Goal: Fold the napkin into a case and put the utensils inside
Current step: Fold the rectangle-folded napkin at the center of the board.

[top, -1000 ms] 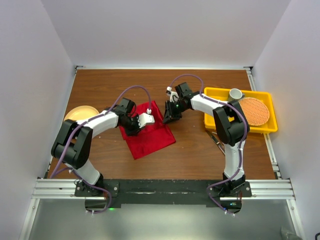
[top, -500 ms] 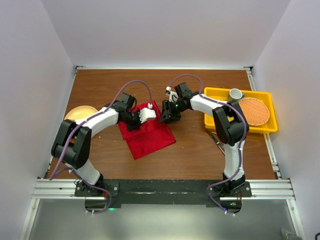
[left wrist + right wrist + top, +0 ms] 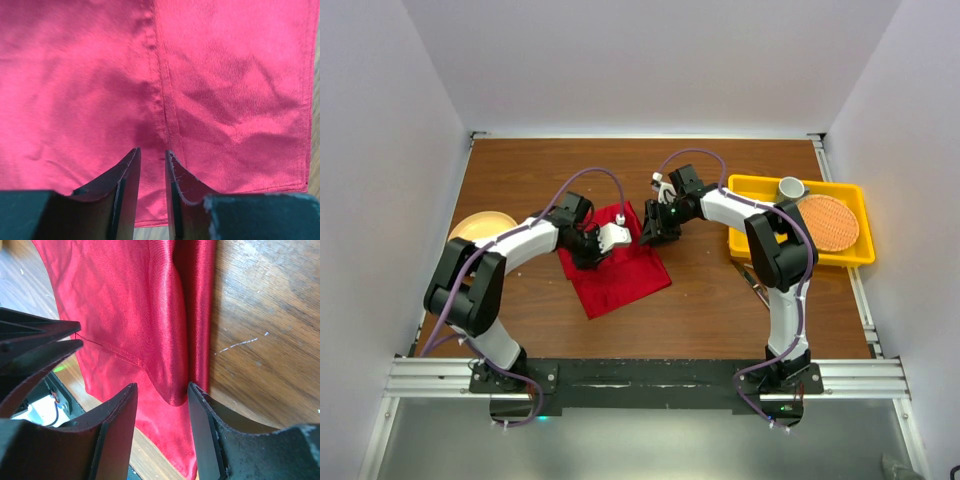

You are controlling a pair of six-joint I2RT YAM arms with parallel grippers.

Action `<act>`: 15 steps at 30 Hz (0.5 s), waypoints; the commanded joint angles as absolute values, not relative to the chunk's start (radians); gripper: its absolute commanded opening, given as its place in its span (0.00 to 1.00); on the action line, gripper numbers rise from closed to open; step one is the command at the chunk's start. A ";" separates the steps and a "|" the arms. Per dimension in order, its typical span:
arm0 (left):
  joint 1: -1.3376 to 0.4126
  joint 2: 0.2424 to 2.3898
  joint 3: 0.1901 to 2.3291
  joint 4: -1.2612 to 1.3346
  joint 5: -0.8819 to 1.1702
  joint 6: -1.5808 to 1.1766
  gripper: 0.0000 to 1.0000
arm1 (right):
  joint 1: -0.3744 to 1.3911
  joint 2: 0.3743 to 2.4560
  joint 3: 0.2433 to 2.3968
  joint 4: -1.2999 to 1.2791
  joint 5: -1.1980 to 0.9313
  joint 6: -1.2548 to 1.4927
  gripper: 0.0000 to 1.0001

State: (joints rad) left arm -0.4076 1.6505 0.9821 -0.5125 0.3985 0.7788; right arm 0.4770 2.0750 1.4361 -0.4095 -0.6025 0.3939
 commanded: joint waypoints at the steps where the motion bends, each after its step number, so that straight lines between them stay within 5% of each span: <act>1: -0.414 1.663 0.957 -0.500 0.388 0.813 0.31 | 0.480 2.091 1.448 -0.380 -0.635 0.410 0.47; 5: -0.414 1.674 0.939 -0.485 0.371 0.825 0.31 | 0.480 2.094 1.448 -0.380 -0.637 0.411 0.47; 15: -0.416 1.661 0.966 -0.505 0.391 0.822 0.12 | 0.482 2.105 1.443 -0.379 -0.638 0.414 0.44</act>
State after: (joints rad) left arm -0.4091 1.6669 0.9512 -0.4908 0.3702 0.8066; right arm 0.4770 2.0956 1.4361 -0.3969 -0.6205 0.4023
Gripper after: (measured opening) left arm 0.136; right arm 0.447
